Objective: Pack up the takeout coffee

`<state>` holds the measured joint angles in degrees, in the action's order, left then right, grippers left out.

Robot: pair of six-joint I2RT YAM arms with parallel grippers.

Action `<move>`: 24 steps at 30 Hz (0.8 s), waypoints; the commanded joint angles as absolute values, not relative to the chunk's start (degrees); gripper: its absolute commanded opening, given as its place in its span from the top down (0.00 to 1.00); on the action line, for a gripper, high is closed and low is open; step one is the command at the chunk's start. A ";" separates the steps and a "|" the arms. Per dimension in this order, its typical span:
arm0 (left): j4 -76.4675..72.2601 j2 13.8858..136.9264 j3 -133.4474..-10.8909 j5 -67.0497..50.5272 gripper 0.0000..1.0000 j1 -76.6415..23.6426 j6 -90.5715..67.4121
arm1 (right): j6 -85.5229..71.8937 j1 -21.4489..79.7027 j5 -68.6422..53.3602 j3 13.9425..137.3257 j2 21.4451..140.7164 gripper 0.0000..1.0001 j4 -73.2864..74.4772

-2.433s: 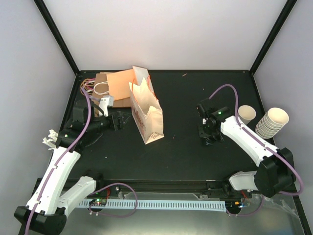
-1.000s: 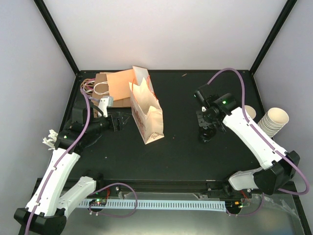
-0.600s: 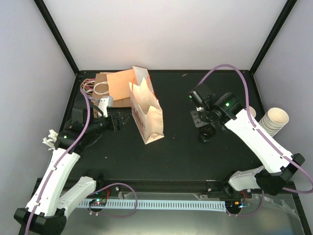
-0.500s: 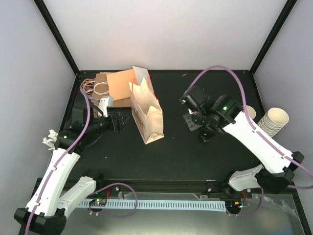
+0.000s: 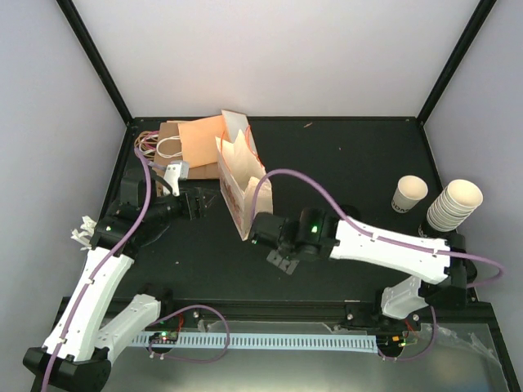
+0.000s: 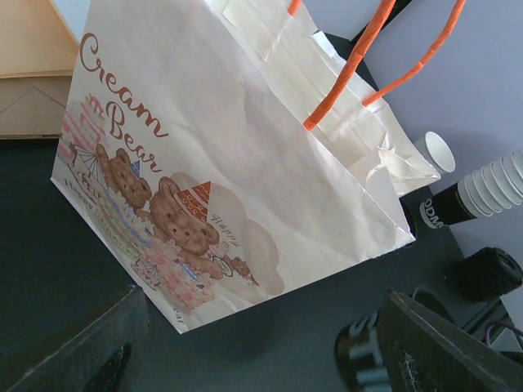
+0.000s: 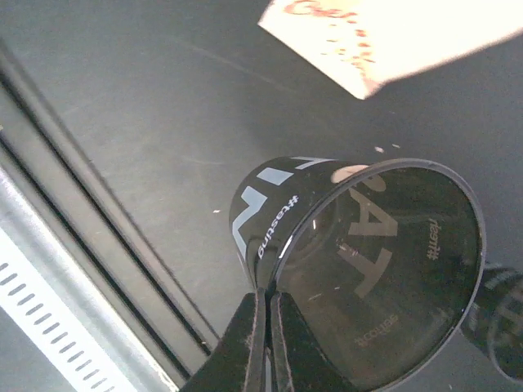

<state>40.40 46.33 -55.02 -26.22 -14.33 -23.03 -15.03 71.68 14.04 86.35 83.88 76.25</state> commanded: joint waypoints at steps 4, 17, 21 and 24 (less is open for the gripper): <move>41.05 45.70 -56.87 -25.73 0.21 -14.06 -22.38 | -14.47 79.31 15.94 83.27 87.79 0.98 68.27; 42.42 44.35 -55.94 -25.30 0.21 -14.06 -22.21 | -12.07 82.44 19.59 81.48 97.12 0.97 61.03; 42.59 44.10 -55.38 -25.18 0.21 -14.06 -22.18 | -11.87 82.50 19.59 80.31 97.85 0.95 60.09; 42.57 44.08 -55.21 -25.19 0.20 -14.06 -22.15 | -11.93 82.53 19.75 79.70 98.07 0.93 60.07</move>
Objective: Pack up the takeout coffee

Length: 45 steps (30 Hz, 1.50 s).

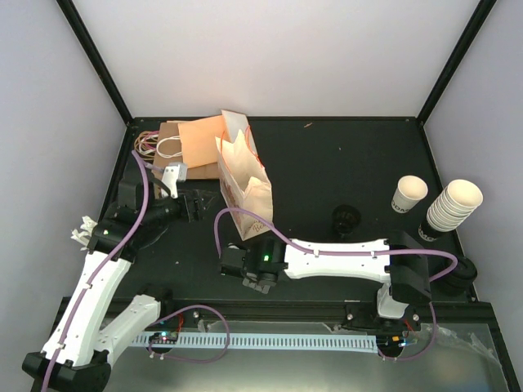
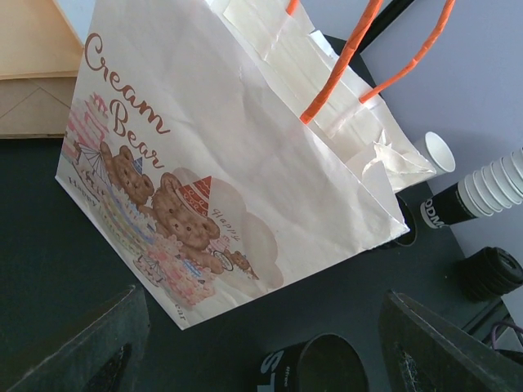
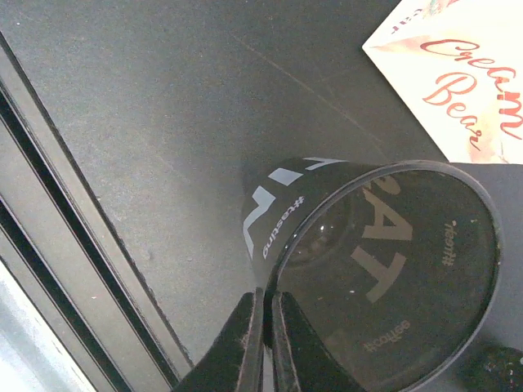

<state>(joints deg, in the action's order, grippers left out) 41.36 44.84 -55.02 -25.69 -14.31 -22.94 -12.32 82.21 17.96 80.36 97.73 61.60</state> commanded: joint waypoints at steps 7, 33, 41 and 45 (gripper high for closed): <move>42.38 44.37 -55.43 -25.22 0.21 -14.07 -22.49 | -11.84 82.53 19.02 78.29 97.78 0.94 59.53; 42.91 44.03 -55.55 -25.22 0.20 -14.06 -22.40 | -10.39 82.53 12.99 76.82 98.33 0.85 56.67; 42.80 44.12 -55.46 -25.09 0.20 -14.06 -22.30 | -10.18 82.55 12.57 75.70 99.31 0.87 55.79; 42.83 44.16 -55.46 -25.09 0.21 -14.06 -22.19 | -10.64 82.53 13.91 75.38 99.26 0.90 56.18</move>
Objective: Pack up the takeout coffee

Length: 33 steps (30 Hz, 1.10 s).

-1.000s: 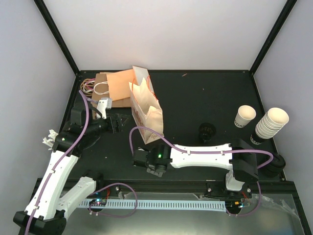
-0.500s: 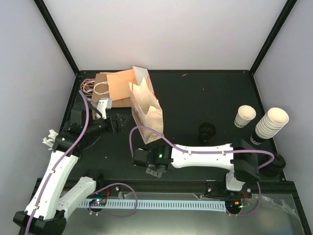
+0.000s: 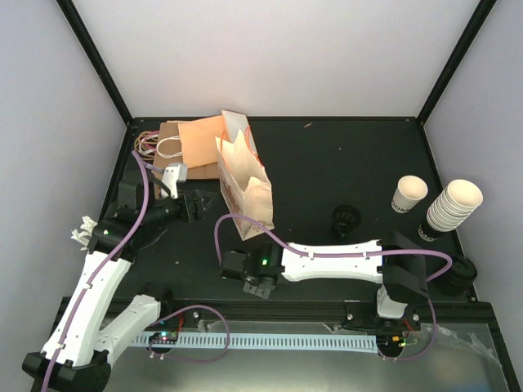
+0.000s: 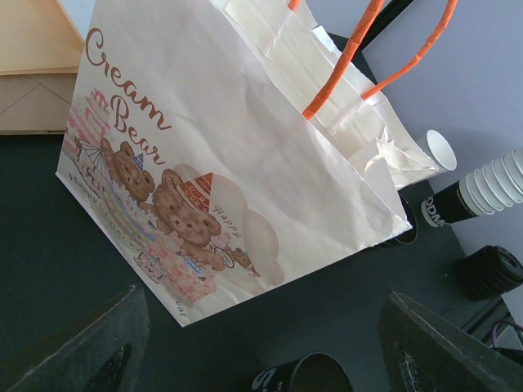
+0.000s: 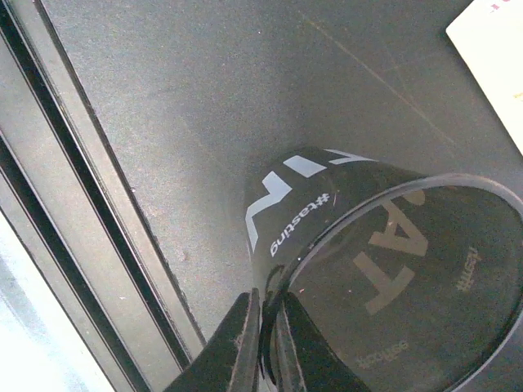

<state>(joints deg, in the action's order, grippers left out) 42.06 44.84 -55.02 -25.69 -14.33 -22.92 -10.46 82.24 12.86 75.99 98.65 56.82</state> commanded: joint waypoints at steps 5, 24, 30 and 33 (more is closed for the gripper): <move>42.83 44.21 -55.51 -25.08 0.20 -14.07 -22.15 | -12.40 82.38 19.28 73.20 97.78 0.96 57.23; 42.46 44.45 -55.74 -25.29 0.21 -14.06 -22.52 | -11.25 71.78 19.64 65.45 89.91 0.95 54.71; 42.49 44.32 -55.94 -25.39 0.20 -14.06 -22.42 | -11.51 71.72 20.94 67.09 89.13 0.65 55.53; 42.71 44.38 -56.10 -25.23 0.21 -14.06 -22.15 | -11.76 71.80 21.69 68.38 87.20 0.57 56.28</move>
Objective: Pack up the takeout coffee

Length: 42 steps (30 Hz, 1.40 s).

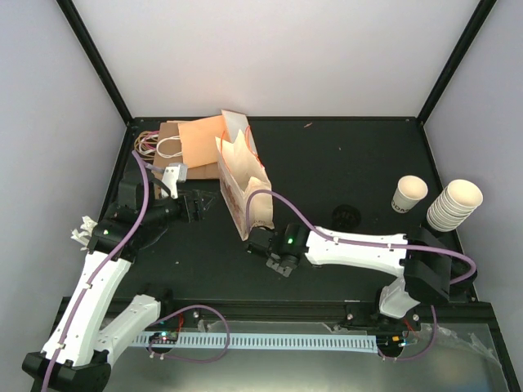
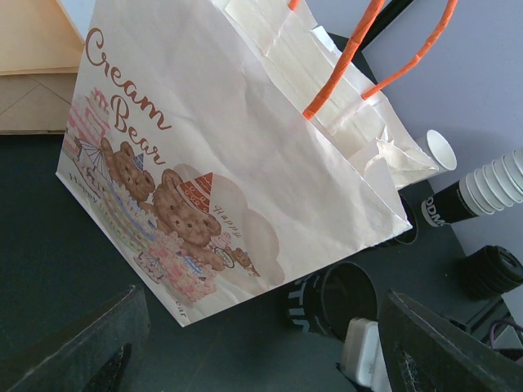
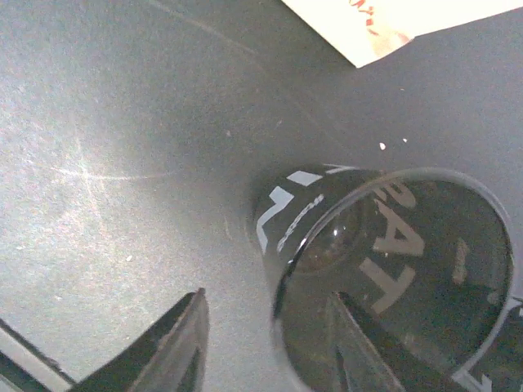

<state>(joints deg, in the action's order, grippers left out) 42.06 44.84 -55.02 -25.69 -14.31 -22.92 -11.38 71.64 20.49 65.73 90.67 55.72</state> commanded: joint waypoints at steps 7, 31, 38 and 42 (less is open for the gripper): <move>42.47 44.38 -56.16 -25.40 0.21 -14.06 -22.32 | -13.74 71.76 24.50 73.11 83.23 0.36 59.18; 41.99 45.88 -57.26 -27.08 0.20 -14.06 -21.67 | -37.91 52.90 26.47 79.32 73.79 0.00 62.27; 42.26 45.71 -57.05 -27.56 0.19 -14.06 -21.24 | -43.56 52.87 31.16 75.10 74.27 0.00 62.09; 42.65 45.62 -56.75 -27.60 0.19 -14.06 -20.92 | -52.29 52.86 37.04 72.92 73.07 0.00 65.81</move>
<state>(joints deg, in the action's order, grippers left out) 42.17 45.87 -55.40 -26.24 -14.31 -22.24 -42.09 53.01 29.69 74.56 74.22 62.00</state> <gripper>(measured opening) 0.805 0.999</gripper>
